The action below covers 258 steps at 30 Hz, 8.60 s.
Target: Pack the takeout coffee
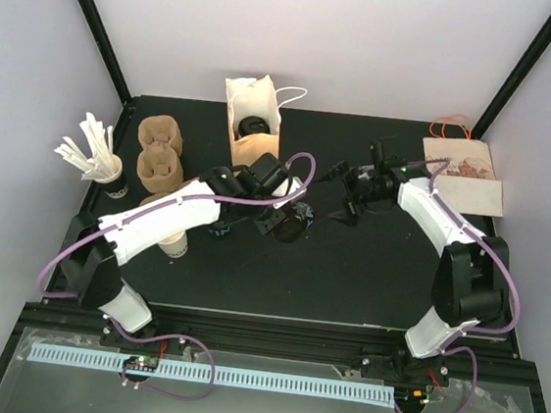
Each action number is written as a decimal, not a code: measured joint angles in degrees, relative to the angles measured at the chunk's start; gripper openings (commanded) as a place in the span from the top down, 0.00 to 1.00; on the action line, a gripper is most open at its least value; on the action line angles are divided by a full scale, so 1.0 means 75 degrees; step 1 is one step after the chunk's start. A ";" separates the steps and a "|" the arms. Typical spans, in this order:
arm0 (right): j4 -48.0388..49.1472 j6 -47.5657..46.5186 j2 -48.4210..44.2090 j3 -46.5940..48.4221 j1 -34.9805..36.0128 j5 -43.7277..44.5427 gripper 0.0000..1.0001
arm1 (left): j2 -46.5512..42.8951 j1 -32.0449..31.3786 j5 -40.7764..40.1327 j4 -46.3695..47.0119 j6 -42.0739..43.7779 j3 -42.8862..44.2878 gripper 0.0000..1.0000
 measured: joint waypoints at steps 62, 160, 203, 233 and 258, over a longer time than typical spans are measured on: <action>-0.4505 -0.3334 -0.4269 -0.1195 -0.6615 0.7423 0.00 | 0.0970 0.0554 0.2678 -0.2378 -0.2022 0.3040 0.01; -0.3797 -0.2865 -0.0105 0.0670 -0.5557 0.7510 0.00 | 0.0825 0.0702 0.3643 -0.1734 -0.1766 0.2005 0.01; -0.3998 -0.1731 0.1402 0.1320 -0.5202 0.7979 0.20 | 0.1043 0.0702 0.3637 -0.1824 -0.1769 0.2142 0.01; -0.3681 -0.1731 0.1428 0.1064 -0.5202 0.8023 0.39 | 0.1145 0.0702 0.3634 -0.1909 -0.1772 0.2142 0.01; -0.3818 -0.1874 0.1046 0.1072 -0.5202 0.7985 0.22 | 0.1145 0.0702 0.3637 -0.1912 -0.1772 0.2142 0.01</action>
